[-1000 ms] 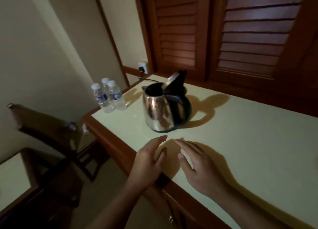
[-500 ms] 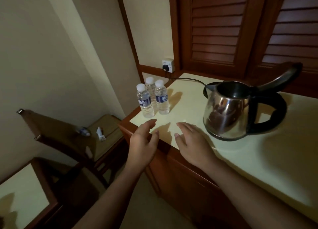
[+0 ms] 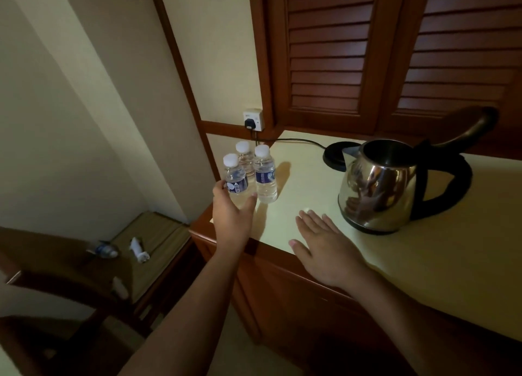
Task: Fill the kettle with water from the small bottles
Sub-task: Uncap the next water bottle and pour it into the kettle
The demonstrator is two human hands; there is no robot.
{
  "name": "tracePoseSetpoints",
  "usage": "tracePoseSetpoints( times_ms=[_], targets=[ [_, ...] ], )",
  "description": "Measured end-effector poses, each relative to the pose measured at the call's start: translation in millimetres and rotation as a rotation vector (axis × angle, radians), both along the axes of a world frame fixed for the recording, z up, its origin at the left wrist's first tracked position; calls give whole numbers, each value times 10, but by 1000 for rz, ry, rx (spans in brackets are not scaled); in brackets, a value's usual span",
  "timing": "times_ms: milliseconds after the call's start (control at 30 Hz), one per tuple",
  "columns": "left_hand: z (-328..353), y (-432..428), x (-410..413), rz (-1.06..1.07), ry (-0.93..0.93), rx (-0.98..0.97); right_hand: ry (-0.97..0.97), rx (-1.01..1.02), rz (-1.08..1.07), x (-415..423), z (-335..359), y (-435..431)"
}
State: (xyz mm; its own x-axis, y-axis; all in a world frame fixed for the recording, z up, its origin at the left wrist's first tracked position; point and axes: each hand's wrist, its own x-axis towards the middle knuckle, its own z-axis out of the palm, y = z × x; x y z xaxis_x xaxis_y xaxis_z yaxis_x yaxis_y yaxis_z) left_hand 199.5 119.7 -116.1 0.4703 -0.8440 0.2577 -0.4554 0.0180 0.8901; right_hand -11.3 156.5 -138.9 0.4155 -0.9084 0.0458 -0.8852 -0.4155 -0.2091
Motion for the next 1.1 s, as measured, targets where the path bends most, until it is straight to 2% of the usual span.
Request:
tracePoseSetpoints(
  times_ms=[267, 367, 467, 633, 700, 767, 933, 1033, 1100],
  targets=[
    [-4, -195, 17, 58, -31, 46, -17, -13, -7, 1, -17, -2],
    [13, -85, 7, 68, -58, 8, -64, -17, -2, -14, -34, 7],
    [26, 164, -52, 16, -41, -39, -241, -24, -13, -42, 31, 43],
    [72, 601, -319, -267, -113, -102, -736, -164, -125, -114, 422, 195],
    [95, 706, -465, -376, -129, -97, -854, -231, -139, -180, 708, 269],
    [141, 771, -608, -471, -138, -84, -835, -266, -124, -280, 993, 337],
    [285, 867, -916, -662, -162, -83, -601, -371, -127, -568, 1299, 471],
    [359, 869, -1022, -751, -143, -84, -530, -357, -212, -731, 1414, 534],
    [392, 865, -1083, -813, -134, -66, -563, -305, -226, -828, 1458, 577]
  ],
)
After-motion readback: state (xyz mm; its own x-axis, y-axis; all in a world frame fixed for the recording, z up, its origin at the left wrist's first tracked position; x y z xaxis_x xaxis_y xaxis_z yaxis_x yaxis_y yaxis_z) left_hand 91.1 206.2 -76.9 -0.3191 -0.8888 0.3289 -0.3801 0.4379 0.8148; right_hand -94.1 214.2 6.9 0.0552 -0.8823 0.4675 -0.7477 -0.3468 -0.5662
